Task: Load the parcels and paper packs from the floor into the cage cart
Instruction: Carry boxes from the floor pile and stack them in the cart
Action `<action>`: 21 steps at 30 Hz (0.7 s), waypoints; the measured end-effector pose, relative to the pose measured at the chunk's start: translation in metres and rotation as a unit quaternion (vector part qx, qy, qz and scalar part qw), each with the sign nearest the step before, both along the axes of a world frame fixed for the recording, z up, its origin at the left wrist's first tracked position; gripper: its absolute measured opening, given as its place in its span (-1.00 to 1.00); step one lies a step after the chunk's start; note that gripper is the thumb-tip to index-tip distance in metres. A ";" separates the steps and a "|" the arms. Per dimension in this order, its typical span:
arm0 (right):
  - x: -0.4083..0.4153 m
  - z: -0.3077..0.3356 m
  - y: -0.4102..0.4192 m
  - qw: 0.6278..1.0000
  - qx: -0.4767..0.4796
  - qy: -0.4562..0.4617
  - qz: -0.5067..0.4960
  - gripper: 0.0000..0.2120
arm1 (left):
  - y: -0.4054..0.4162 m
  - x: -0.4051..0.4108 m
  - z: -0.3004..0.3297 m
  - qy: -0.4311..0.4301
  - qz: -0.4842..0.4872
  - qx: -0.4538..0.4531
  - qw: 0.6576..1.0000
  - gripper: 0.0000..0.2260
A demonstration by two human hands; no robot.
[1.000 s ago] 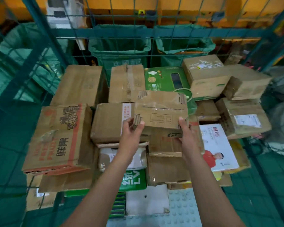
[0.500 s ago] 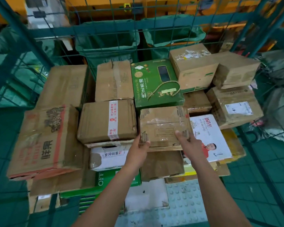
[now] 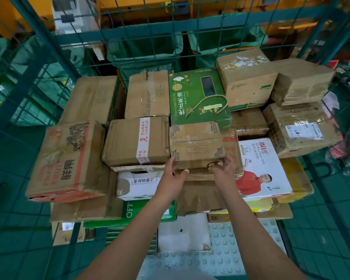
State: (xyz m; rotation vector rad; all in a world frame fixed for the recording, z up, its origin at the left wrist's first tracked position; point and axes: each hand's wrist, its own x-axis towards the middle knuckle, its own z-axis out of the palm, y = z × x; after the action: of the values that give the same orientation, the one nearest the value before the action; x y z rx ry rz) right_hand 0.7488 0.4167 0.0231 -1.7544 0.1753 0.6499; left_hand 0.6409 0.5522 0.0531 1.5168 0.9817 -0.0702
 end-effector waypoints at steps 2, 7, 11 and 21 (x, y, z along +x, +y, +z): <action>-0.003 -0.001 -0.003 1.000 -0.010 -0.003 0.019 -0.22 | 0.002 -0.003 0.005 0.007 -0.015 0.002 1.000 -0.32; -0.032 0.005 -0.010 1.000 0.024 0.010 -0.015 -0.12 | 0.003 -0.019 0.016 0.008 -0.056 0.017 0.998 -0.31; -0.070 0.007 -0.018 0.998 0.053 0.025 -0.032 -0.23 | -0.001 -0.033 0.017 -0.008 -0.087 -0.014 0.996 -0.33; -0.198 0.017 -0.069 0.985 0.035 0.074 -0.149 -0.74 | -0.015 -0.116 0.003 -0.015 -0.200 -0.098 0.975 -0.56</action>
State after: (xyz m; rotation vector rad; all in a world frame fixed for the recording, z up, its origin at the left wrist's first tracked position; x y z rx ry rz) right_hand 0.5510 0.3475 0.0399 -1.5724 0.5016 0.5599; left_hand 0.5246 0.5375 0.0561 1.5070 0.6129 -0.4177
